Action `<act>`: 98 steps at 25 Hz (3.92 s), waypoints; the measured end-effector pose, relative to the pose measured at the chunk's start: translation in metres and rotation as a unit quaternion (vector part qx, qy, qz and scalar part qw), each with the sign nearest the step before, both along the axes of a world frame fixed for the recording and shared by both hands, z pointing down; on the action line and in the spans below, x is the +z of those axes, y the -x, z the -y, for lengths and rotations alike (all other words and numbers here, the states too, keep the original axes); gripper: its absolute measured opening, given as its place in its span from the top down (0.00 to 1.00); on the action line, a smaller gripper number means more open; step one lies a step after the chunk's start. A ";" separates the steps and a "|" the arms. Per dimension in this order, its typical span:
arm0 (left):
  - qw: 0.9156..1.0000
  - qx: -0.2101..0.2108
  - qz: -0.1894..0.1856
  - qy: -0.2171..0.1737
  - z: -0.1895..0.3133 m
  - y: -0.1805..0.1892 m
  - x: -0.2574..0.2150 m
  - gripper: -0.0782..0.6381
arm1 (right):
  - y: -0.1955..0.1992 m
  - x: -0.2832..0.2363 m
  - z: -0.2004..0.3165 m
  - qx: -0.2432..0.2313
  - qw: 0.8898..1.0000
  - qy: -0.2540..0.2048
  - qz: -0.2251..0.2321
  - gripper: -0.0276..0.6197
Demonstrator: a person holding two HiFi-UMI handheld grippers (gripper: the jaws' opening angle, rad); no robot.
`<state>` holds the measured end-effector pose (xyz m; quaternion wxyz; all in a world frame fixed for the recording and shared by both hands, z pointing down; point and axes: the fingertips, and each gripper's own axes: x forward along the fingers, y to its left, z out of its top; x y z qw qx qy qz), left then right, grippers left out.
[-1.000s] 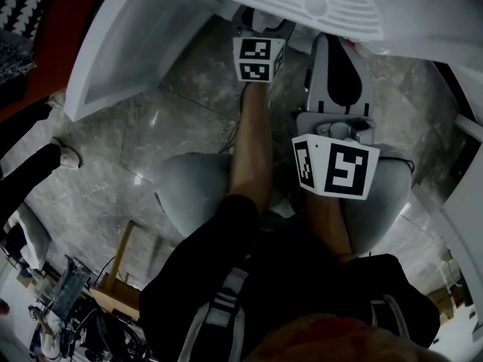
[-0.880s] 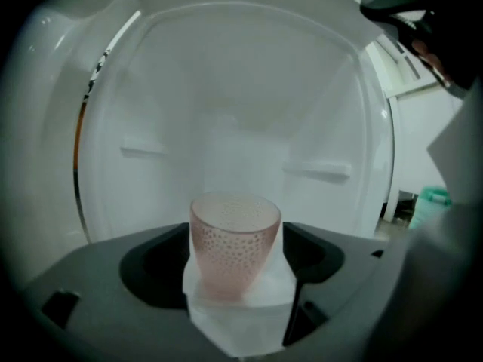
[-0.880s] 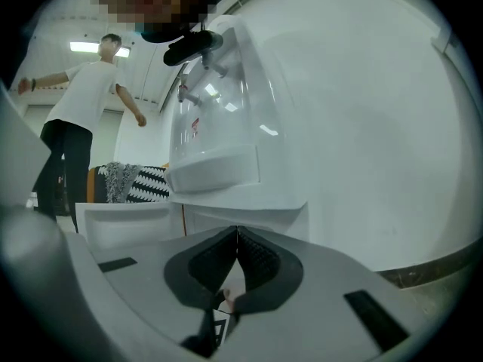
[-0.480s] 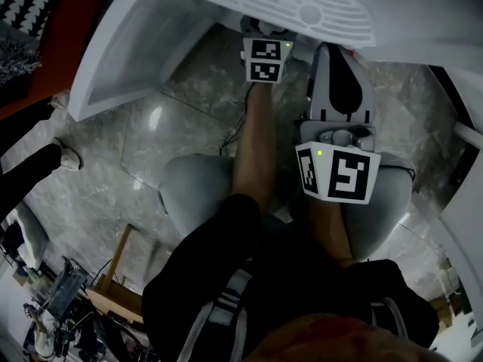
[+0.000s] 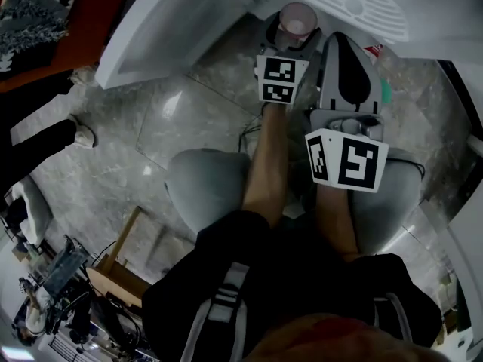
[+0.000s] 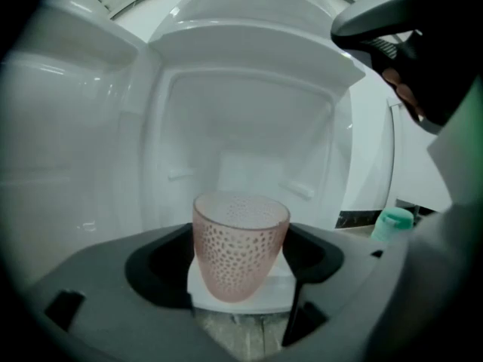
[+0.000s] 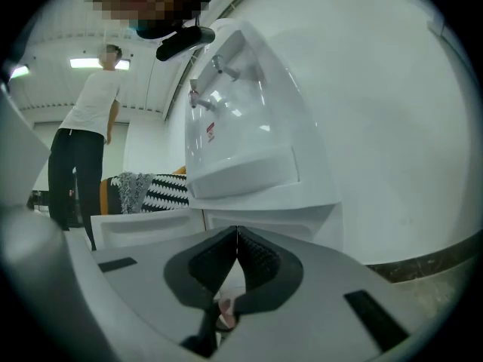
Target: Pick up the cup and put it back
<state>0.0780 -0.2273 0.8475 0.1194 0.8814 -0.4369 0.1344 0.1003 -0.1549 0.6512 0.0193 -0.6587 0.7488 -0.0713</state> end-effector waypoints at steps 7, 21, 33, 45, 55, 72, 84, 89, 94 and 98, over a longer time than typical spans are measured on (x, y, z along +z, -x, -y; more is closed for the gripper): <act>1.000 -0.014 0.002 0.013 -0.027 0.036 -0.028 0.39 | 0.021 0.001 0.001 -0.006 1.000 0.004 0.015 0.94; 0.998 -0.014 -0.005 -0.053 -0.055 0.077 -0.164 0.39 | 0.032 -0.017 0.000 -0.016 1.000 -0.008 0.026 0.94; 0.995 -0.008 -0.038 -0.088 -0.069 0.091 -0.310 0.39 | 0.057 -0.108 -0.017 -0.038 0.999 -0.014 0.020 0.94; 0.999 -0.003 0.002 -0.049 -0.113 0.121 -0.501 0.39 | 0.066 -0.326 -0.055 -0.075 0.996 0.042 0.002 0.94; 0.999 0.040 -0.009 -0.026 -0.155 0.144 -0.720 0.39 | 0.070 -0.541 -0.081 -0.118 0.990 0.028 -0.066 0.94; 0.996 0.040 -0.067 -0.043 -0.174 0.106 -0.857 0.39 | 0.027 -0.699 -0.089 -0.121 0.990 -0.047 -0.049 0.94; 0.995 0.035 -0.082 -0.051 -0.171 0.135 -0.876 0.39 | 0.050 -0.721 -0.079 -0.108 0.990 -0.067 -0.060 0.94; 0.995 0.045 -0.081 -0.048 -0.173 0.160 -0.871 0.39 | 0.081 -0.714 -0.082 -0.109 0.990 -0.062 -0.063 0.94; 0.995 0.040 -0.079 -0.045 -0.174 0.191 -0.867 0.39 | 0.113 -0.710 -0.081 -0.112 0.990 -0.062 -0.065 0.94; 0.995 0.046 -0.071 -0.047 -0.170 0.205 -0.863 0.39 | 0.129 -0.709 -0.074 -0.113 0.989 -0.064 -0.065 0.94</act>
